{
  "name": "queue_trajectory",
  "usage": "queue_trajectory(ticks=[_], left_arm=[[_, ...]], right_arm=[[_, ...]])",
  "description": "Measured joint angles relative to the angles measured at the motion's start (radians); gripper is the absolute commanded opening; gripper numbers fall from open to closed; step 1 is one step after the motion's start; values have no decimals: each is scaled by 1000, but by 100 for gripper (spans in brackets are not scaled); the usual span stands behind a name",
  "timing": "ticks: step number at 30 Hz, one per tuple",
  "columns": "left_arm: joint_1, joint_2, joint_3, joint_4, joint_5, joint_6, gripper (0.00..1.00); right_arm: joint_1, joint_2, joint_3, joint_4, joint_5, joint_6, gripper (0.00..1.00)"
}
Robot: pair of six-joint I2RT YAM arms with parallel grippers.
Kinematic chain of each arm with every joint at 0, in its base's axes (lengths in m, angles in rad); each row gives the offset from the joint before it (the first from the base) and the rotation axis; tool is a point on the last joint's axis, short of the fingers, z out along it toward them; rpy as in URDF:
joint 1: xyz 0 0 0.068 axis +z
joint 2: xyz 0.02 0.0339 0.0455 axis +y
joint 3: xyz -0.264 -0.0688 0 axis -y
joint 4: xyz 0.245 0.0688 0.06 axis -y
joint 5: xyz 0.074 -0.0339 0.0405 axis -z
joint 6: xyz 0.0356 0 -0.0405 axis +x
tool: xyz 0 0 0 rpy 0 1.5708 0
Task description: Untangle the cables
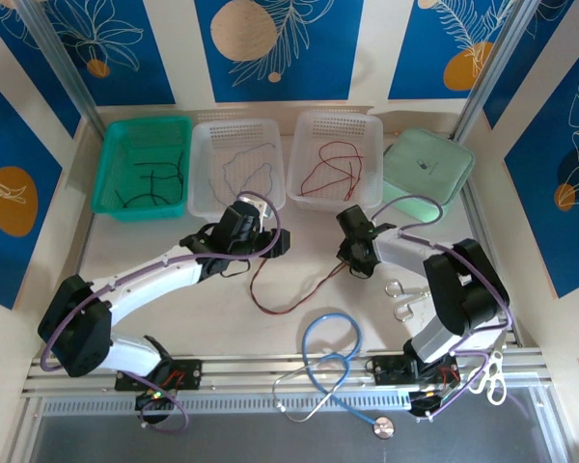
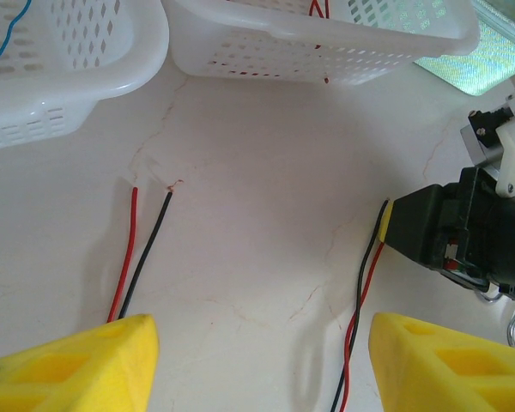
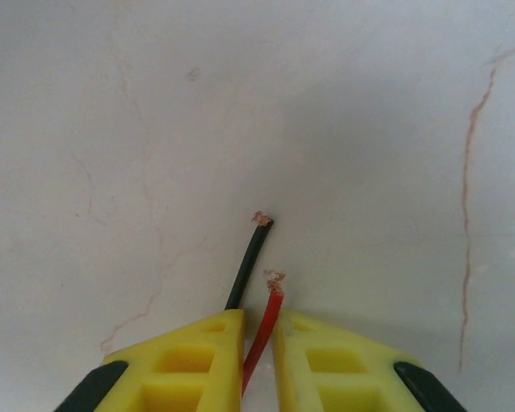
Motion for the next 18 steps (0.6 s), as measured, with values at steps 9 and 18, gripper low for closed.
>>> queue_trajectory(ticks=[9, 18], left_arm=[[-2, -17, 0, -15, -2, 0, 66], [-29, -28, 0, -34, 3, -3, 65]], right_arm=[[-2, 34, 45, -55, 5, 4, 4], [16, -15, 0, -6, 4, 10, 0]])
